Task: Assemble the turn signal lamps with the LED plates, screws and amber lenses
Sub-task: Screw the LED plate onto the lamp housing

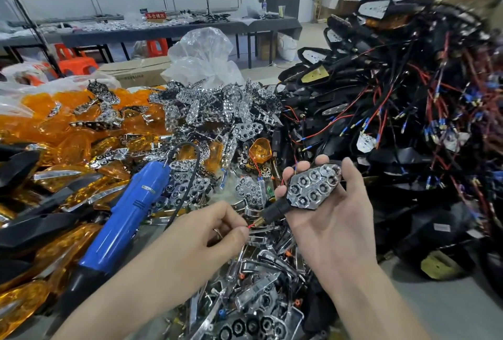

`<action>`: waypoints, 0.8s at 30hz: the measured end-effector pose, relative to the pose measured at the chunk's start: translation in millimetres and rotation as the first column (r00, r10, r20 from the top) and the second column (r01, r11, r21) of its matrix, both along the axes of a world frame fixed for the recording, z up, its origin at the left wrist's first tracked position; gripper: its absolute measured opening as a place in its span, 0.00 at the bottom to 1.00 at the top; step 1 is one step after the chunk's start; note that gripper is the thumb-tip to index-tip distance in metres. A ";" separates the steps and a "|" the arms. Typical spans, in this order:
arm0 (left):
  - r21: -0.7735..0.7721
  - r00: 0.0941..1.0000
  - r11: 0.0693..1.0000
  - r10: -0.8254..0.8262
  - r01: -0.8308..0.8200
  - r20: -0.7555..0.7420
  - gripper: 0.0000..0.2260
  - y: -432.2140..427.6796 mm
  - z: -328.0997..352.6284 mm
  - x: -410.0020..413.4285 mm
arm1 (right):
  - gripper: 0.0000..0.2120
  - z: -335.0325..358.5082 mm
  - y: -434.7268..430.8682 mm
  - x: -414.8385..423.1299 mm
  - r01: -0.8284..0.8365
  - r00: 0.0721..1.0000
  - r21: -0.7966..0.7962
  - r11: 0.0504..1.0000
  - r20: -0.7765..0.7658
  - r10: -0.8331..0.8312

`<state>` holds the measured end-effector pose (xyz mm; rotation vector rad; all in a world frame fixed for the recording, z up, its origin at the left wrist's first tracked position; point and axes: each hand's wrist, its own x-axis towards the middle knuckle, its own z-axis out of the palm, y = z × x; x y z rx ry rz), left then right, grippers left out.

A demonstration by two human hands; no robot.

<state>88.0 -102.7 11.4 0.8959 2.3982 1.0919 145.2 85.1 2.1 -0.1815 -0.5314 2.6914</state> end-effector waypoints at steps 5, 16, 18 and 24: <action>-0.004 1.000 1.000 -0.018 0.018 0.021 0.07 -0.4 1.0 0.3 | 0.15 0.0 -0.9 0.8 0.004 1.000 0.024 1.000 0.014 -0.004; 0.002 0.995 0.997 -0.073 0.073 0.061 0.10 -1.1 6.3 2.0 | 0.14 3.2 -1.0 3.4 0.010 1.000 0.059 0.998 -0.029 -0.008; -0.008 0.995 0.997 -0.077 0.078 0.062 0.12 -1.2 7.3 1.7 | 0.15 3.4 -0.7 3.9 0.007 1.000 0.056 0.998 -0.030 -0.005; 0.002 0.994 0.996 -0.089 0.089 0.070 0.20 -1.3 7.5 1.6 | 0.16 4.7 -0.5 5.2 0.006 0.999 0.063 0.998 -0.032 -0.004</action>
